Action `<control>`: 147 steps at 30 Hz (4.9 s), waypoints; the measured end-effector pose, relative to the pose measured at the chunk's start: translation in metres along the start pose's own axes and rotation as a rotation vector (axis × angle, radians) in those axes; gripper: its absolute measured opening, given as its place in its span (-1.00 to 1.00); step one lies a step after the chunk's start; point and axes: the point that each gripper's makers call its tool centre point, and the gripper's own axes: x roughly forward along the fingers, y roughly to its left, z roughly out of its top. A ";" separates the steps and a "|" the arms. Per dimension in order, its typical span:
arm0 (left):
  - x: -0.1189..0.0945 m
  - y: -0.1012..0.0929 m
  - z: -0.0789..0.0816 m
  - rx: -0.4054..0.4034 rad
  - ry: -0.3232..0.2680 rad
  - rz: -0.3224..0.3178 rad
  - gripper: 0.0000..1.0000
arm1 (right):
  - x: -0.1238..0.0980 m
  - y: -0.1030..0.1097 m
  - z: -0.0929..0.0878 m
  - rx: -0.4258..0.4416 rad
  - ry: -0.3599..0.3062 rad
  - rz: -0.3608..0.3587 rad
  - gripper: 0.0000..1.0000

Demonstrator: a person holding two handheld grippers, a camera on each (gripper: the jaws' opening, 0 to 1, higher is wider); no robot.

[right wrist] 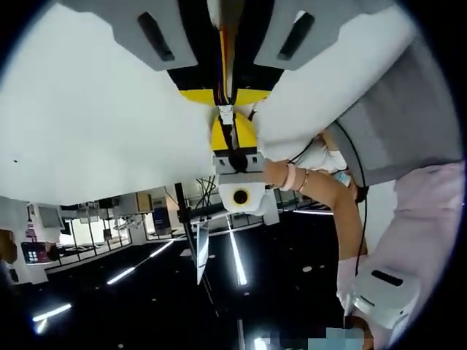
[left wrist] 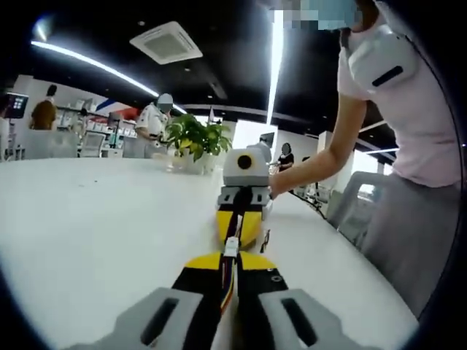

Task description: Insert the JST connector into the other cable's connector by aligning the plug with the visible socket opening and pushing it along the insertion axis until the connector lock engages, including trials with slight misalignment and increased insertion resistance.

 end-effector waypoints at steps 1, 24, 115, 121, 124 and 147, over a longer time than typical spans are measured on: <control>0.000 0.001 0.000 -0.003 0.000 0.003 -1.00 | 0.000 -0.001 0.000 0.007 -0.001 -0.003 -0.93; 0.003 0.003 -0.005 -0.051 0.022 -0.016 -1.00 | 0.003 0.001 -0.004 0.005 0.008 -0.005 -0.93; -0.022 -0.028 -0.022 0.053 0.120 0.087 -0.71 | -0.017 0.033 -0.027 -0.082 0.108 -0.112 -0.66; -0.022 -0.029 -0.027 0.048 0.124 0.085 -0.73 | -0.018 0.033 -0.030 -0.090 0.121 -0.097 -0.69; -0.022 -0.029 -0.027 0.053 0.119 0.085 -0.76 | -0.017 0.034 -0.030 -0.095 0.126 -0.091 -0.72; -0.021 -0.028 -0.028 0.119 0.126 0.119 -0.93 | -0.013 0.034 -0.028 -0.127 0.121 -0.106 -0.90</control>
